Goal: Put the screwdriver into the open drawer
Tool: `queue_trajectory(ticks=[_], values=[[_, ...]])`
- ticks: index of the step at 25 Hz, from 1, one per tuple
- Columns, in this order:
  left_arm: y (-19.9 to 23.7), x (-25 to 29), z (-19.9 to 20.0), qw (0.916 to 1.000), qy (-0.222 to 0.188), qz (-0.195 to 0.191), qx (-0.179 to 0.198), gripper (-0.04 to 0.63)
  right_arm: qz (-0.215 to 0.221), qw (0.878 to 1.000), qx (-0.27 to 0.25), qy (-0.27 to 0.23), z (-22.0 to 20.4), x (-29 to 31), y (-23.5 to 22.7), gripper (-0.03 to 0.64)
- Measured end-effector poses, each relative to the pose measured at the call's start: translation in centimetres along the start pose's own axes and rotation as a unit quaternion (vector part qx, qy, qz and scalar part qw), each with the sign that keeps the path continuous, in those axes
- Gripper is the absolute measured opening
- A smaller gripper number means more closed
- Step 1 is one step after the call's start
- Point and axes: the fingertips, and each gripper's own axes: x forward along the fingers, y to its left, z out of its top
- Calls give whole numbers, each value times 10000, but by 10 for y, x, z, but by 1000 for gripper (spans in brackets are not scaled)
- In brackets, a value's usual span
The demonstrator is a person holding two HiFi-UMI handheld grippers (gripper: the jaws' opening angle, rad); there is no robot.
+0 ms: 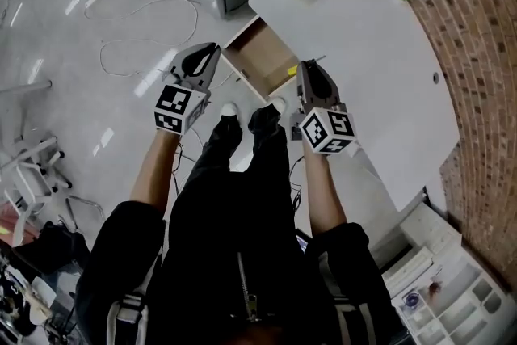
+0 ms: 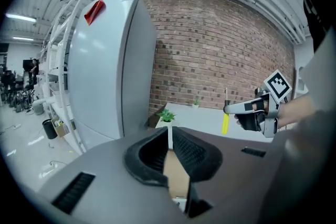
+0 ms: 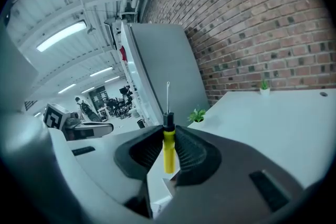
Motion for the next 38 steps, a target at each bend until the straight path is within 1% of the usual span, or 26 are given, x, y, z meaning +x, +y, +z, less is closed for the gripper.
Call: queue_trajectory(ticks=[5, 11, 16, 21, 25, 32, 36, 38], values=[[11, -15, -35, 9990, 232, 322, -184, 43, 340, 9982, -57, 495, -32, 30, 0, 80], [28, -25, -72, 9962, 399, 618, -460, 43, 681, 9909, -401, 1091, -77, 72, 1, 81], [37, -23, -101, 9932, 514, 819, -643, 43, 895, 9778, -844, 1698, -127, 110, -2, 81], [43, -26, -129, 9893, 617, 1019, -838, 43, 1006, 9606, -1090, 2351, -188, 145, -12, 81], [51, -26, -154, 9869, 712, 1093, -954, 43, 966, 9517, -1123, 2691, -233, 173, -26, 81], [53, -26, -191, 9804, 872, 1293, -1205, 43, 768, 9345, -963, 3340, -301, 214, -68, 81], [53, -30, -213, 9759, 982, 1411, -1342, 43, 730, 9218, -946, 3689, -340, 223, -81, 81], [53, -30, -223, 9739, 1044, 1452, -1394, 43, 657, 9154, -1019, 3837, -352, 227, -87, 81]])
